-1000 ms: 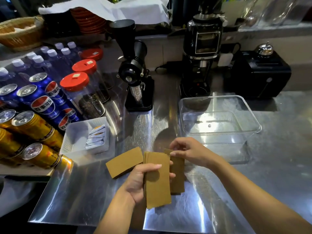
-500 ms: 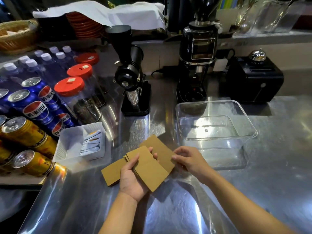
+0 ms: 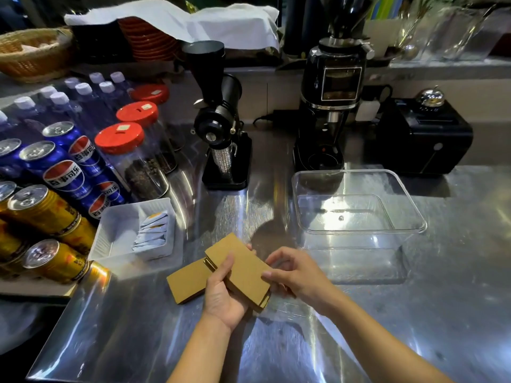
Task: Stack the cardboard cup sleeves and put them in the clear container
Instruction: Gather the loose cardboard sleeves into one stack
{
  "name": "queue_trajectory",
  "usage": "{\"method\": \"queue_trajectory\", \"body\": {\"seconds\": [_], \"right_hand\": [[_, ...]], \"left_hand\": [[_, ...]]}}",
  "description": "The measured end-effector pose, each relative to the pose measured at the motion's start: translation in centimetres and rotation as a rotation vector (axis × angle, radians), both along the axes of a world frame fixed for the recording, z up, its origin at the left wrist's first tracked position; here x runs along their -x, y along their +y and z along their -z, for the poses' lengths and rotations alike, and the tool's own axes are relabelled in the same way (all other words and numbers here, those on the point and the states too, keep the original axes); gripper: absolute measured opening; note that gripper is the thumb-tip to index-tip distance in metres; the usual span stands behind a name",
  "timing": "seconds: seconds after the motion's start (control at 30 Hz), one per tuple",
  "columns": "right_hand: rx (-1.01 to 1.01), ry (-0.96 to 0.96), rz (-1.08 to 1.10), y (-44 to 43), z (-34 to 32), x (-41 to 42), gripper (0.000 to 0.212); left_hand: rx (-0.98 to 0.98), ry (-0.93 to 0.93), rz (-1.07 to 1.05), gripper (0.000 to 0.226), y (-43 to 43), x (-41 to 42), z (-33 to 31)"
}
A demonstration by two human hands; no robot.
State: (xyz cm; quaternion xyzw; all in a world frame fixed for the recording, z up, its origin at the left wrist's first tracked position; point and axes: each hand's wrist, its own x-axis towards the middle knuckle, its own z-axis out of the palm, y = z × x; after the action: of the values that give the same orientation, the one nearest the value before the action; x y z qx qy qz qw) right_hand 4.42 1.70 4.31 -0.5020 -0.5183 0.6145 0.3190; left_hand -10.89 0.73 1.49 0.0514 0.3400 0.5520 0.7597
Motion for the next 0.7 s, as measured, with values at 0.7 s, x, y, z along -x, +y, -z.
{"method": "queue_trajectory", "body": {"seconds": [0.7], "right_hand": [[-0.378, -0.267, -0.353, 0.7, -1.4, -4.1, 0.027]], "left_hand": [[-0.364, 1.345, 1.055, 0.066, 1.6, -1.5, -3.6]]}}
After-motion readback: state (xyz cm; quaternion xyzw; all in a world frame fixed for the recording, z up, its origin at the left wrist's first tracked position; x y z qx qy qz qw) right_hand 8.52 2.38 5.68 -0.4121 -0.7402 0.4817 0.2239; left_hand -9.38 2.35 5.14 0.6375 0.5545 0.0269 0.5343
